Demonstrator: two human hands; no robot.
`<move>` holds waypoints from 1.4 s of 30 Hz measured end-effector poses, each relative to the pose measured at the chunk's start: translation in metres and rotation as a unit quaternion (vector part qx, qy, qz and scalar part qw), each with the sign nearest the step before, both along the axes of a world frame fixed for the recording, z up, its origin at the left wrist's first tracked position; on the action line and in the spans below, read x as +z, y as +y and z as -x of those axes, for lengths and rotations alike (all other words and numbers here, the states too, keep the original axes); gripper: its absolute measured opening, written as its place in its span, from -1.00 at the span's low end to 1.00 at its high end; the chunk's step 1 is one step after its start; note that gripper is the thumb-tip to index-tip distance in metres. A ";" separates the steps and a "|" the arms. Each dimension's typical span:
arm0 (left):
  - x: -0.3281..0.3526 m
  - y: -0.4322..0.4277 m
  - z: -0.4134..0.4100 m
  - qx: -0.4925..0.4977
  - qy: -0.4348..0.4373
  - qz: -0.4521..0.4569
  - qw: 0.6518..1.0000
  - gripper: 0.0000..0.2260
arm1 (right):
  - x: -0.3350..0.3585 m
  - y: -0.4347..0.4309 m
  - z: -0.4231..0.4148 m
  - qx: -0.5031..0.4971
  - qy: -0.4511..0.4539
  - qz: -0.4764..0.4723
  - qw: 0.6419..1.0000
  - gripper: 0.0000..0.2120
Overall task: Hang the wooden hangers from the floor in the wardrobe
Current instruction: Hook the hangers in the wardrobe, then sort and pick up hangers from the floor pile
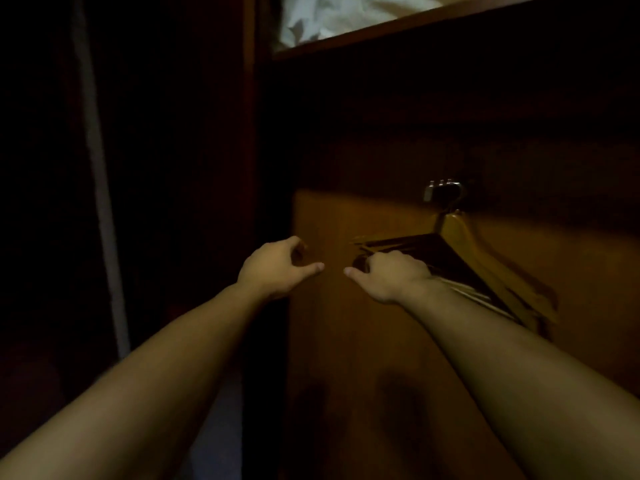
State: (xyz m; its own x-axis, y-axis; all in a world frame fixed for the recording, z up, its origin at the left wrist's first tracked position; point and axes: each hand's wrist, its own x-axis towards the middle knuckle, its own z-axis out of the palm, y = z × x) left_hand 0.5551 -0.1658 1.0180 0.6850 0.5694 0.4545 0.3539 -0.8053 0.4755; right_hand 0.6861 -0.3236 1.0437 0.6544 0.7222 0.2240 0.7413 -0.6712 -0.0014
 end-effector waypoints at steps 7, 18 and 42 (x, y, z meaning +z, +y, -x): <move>0.001 0.036 0.133 0.111 0.052 -0.019 0.992 -0.38 | 0.001 0.069 0.097 0.120 0.023 -0.009 0.992 -0.28; -0.026 0.087 0.368 0.285 0.116 0.027 0.951 -0.25 | -0.024 0.180 0.293 0.302 0.036 0.029 0.952 -0.24; -0.191 0.229 0.592 0.361 0.185 0.216 0.888 -0.27 | -0.192 0.395 0.515 0.424 0.111 0.194 0.878 -0.18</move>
